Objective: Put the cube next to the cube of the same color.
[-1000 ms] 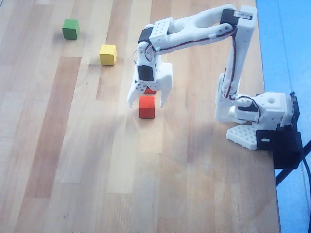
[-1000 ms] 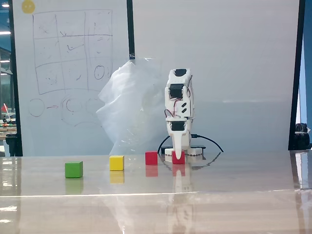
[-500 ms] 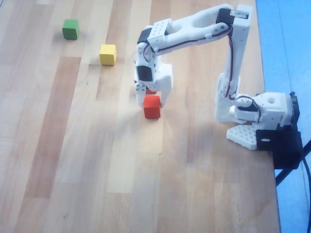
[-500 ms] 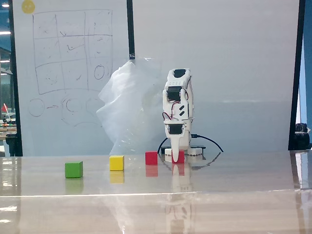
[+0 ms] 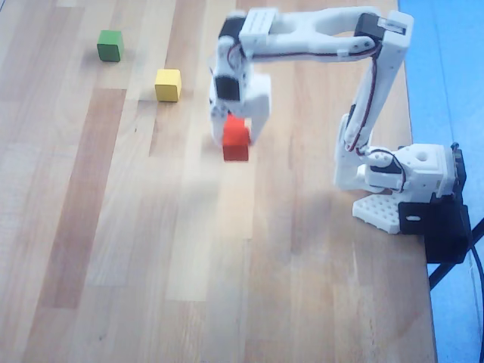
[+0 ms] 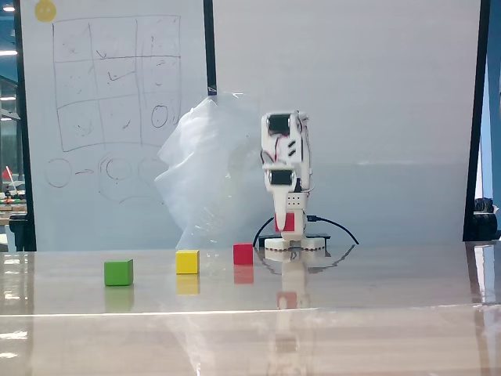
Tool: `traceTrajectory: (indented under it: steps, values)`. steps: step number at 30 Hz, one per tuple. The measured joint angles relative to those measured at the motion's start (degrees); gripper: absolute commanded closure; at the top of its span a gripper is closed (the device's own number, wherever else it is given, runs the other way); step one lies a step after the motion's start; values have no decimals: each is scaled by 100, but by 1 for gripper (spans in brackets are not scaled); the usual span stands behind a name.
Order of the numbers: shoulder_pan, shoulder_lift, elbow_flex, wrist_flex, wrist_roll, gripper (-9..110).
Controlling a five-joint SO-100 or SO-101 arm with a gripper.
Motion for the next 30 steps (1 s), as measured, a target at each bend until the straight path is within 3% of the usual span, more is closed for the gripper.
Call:
traceTrajectory:
  steps: [6, 15, 30]
  values:
    - [457, 53, -1046, 791, -677, 102]
    - [1617, 53, -1424, 958, -2013, 102]
    - [2628, -1600, -1441, -378, -2566, 102]
